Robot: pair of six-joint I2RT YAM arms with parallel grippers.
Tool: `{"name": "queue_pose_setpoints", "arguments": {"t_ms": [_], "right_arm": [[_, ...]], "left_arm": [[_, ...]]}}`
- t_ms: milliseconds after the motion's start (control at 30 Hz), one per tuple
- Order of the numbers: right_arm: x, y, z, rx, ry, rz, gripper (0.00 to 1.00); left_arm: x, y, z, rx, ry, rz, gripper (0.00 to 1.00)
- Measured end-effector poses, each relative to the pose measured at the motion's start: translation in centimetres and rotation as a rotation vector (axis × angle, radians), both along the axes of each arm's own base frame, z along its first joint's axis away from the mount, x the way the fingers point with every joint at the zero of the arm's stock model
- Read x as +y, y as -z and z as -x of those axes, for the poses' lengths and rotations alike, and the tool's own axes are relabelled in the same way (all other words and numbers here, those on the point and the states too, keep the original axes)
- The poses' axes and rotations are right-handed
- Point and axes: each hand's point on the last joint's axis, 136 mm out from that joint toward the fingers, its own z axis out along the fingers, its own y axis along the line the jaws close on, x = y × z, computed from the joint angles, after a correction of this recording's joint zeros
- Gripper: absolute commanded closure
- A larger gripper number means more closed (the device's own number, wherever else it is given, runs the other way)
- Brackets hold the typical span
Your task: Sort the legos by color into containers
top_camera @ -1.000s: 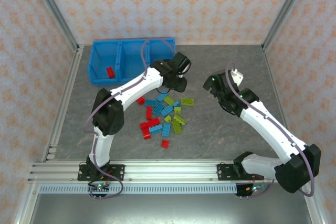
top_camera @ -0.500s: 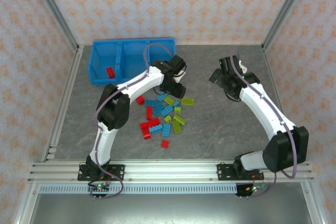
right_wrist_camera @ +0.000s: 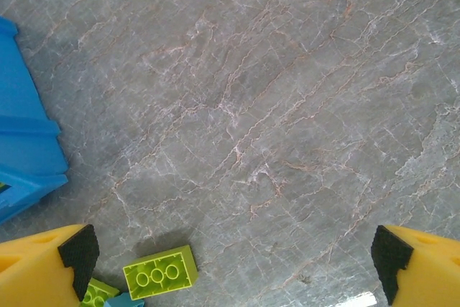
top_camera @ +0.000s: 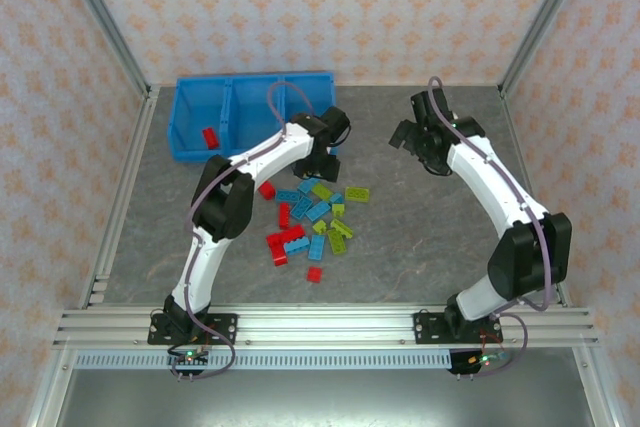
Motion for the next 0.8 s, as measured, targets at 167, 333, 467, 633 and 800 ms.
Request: {"name": "queue_pose_setpoints", "arguments": {"t_ms": [167,333,467,633,800], "right_arm": [[0.2,1.0,0.2,0.053,-0.019,0.006,0.01],[0.4,1.6,0.8,0.089,-0.046,0.007,0.01],[0.5,1.6,0.9,0.092,-0.060,0.009,0.01],[0.5,1.5,0.8,0.090,-0.072,0.016,0.01],[0.5,1.5,0.9,0.093,-0.072,0.017,0.01]], "left_arm": [[1.4,0.2,0.6,0.084,-0.176,0.052,0.34],[2.2,1.1,0.7,0.097,-0.285,0.048,0.24],[2.2,1.8,0.0,0.071,-0.263,0.037,0.25],[1.6,3.8,-1.0,0.070,-0.186,0.034,0.34],[1.4,4.3,-1.4,0.066,-0.144,0.025,0.56]]}}
